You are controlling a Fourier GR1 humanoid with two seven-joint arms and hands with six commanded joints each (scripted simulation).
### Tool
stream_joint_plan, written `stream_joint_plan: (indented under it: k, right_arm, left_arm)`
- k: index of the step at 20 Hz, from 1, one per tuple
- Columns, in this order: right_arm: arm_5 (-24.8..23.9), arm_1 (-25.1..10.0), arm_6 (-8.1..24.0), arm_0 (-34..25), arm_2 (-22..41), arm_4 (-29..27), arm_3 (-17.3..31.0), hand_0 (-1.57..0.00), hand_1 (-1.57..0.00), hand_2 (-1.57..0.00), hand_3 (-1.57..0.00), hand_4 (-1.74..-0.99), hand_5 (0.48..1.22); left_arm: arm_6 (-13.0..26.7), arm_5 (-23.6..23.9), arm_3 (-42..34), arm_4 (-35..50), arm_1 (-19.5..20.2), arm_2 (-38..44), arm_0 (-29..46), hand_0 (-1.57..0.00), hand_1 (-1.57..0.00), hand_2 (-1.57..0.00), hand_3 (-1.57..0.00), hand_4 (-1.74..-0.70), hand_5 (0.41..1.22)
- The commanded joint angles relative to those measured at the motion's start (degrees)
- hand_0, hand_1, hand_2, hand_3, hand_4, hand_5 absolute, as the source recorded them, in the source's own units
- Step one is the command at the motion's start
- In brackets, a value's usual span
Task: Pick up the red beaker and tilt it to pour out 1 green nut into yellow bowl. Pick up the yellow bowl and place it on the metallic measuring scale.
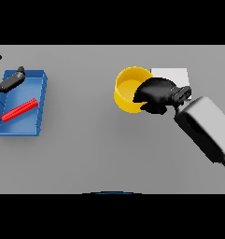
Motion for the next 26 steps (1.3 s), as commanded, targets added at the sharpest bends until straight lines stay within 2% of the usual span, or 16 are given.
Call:
stream_joint_plan:
  k: [1, 3, 5, 7, 12, 14, 18, 20, 22, 23, 26]
  right_arm:
    - [-0.8, -0.5, -0.5, -0.8, -0.4, 0.5, 0.8, -1.57, -1.57, -1.57, -1.26, -1.719, 1.220]
    - [-1.6, -1.7, -0.4, -2.5, -1.6, 0.9, 2.8, -1.57, -1.57, -1.57, -1.33, -1.720, 1.221]
    - [-3.5, -2.9, -0.3, -2.8, -2.3, 1.7, 5.2, -1.57, -1.57, -1.57, -1.27, -1.719, 1.221]
    - [-5.8, -4.0, -1.8, -3.2, -3.3, 2.1, 8.5, -1.57, -1.57, -1.57, -1.24, -1.720, 1.221]
    - [-8.3, -5.1, -1.9, -4.3, -6.2, 1.5, 16.6, -1.57, -1.57, -1.57, -1.19, -1.720, 1.221]
    - [-10.3, -5.3, -3.8, -4.4, -6.3, 2.0, 20.1, -1.57, -1.57, -1.57, -1.17, -1.720, 1.221]
    - [-13.5, -4.1, -3.7, -6.0, -6.6, 3.0, 27.6, -1.57, -1.57, -1.57, -1.23, -1.722, 1.221]
    - [-15.8, -3.2, -4.7, -7.1, -6.4, 4.1, 32.6, -1.57, -1.57, -1.57, -1.31, -1.723, 1.221]
    - [-17.7, -2.9, -6.8, -7.2, -6.1, 4.7, 35.6, -1.57, -1.57, -1.57, -1.39, -1.724, 1.221]
    - [-18.6, -1.8, -5.8, -7.4, -6.0, 4.9, 36.8, -1.57, -1.57, -1.57, -1.41, -1.724, 1.221]
    - [-20.6, -0.4, -6.9, -8.0, -6.0, 5.3, 40.8, -1.57, -1.52, -1.56, -1.48, -1.727, 1.221]
  left_arm:
    - [0.7, 0.3, -0.4, 0.0, 0.0, -0.1, 0.0, 0.00, 0.00, 0.00, 0.00, -0.80, 0.730]
    - [-0.1, 0.3, -0.5, 0.3, 0.0, 0.2, 0.2, 0.00, 0.00, 0.00, 0.00, -0.81, 0.741]
    - [1.3, 0.6, -1.3, 0.0, 0.6, -0.1, 0.5, 0.00, 0.00, 0.00, 0.00, -0.80, 0.737]
    - [2.9, 0.7, -1.3, -0.2, 0.8, -0.1, -0.1, 0.00, 0.00, 0.00, 0.00, -0.80, 0.735]
    - [5.1, 1.2, -3.2, 0.0, 0.9, -0.3, -0.2, 0.00, 0.00, 0.00, 0.00, -0.83, 0.765]
    - [4.9, 0.7, -2.6, 0.2, 1.5, 0.0, 0.2, 0.00, 0.00, 0.00, 0.00, -0.83, 0.773]
    - [5.0, 0.8, -2.6, 0.2, 1.6, -0.1, 0.7, 0.00, 0.00, 0.00, 0.00, -0.82, 0.763]
    - [5.2, 0.6, -3.2, 0.3, 1.7, -0.2, 0.7, 0.00, 0.00, 0.00, 0.00, -0.82, 0.756]
    - [5.8, 0.5, -3.4, 0.2, 2.0, -0.3, 0.6, 0.00, 0.00, 0.00, 0.00, -0.81, 0.753]
    - [5.6, 0.8, -3.6, 0.1, 2.1, -0.4, 0.8, 0.00, 0.00, 0.00, 0.00, -0.81, 0.749]
    - [4.8, 0.8, -2.8, 0.0, 1.8, -0.3, 1.1, 0.00, 0.00, 0.00, 0.00, -0.80, 0.733]
